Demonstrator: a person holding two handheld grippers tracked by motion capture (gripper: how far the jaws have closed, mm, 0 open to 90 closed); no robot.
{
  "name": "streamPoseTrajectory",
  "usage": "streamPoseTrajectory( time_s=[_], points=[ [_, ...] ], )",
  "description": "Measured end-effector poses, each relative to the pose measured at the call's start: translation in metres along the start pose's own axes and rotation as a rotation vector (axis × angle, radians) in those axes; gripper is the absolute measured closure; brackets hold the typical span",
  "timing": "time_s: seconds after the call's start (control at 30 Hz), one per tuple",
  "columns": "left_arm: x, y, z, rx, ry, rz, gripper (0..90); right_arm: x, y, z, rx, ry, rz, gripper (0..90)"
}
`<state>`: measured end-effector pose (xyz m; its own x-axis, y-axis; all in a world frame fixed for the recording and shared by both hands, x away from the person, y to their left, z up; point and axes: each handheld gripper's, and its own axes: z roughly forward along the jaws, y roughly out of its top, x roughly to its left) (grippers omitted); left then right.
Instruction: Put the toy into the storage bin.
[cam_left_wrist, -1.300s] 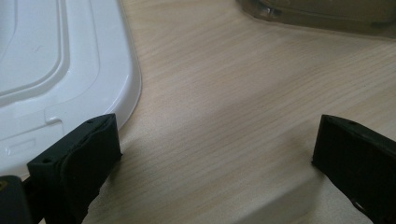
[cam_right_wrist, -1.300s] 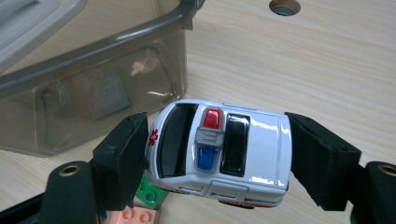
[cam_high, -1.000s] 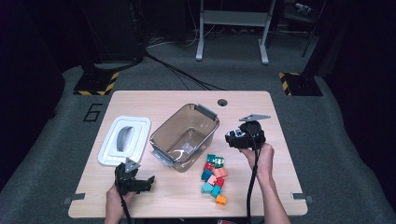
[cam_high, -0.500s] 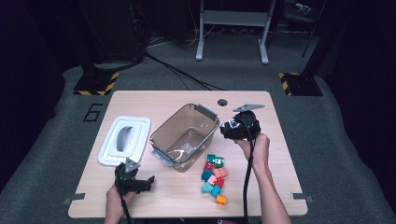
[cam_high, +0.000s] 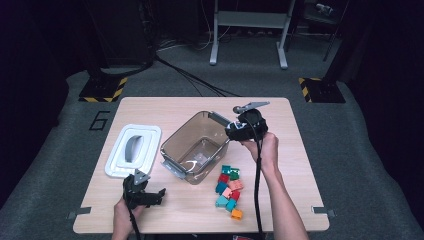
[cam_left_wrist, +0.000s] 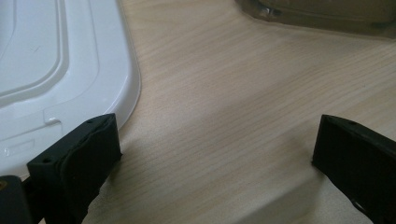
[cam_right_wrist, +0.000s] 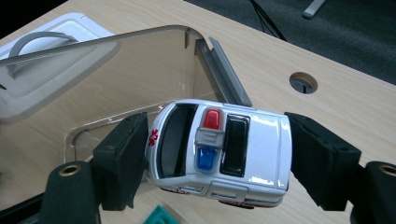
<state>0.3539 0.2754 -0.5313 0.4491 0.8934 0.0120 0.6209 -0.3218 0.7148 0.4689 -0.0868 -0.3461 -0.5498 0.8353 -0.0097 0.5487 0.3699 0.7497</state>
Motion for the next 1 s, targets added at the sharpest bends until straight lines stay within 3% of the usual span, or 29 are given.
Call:
streamPoseTrajectory(
  time_s=[0.5,1.0],
  points=[
    [0.000,0.000,0.000,0.000,-0.001,0.001,0.8,0.018,0.015,0.034,0.060,0.041,-0.074,24.4],
    [0.000,0.000,0.000,0.001,0.000,0.002,0.8,0.023,0.007,0.063,0.134,0.061,-0.097,24.2]
  ],
)
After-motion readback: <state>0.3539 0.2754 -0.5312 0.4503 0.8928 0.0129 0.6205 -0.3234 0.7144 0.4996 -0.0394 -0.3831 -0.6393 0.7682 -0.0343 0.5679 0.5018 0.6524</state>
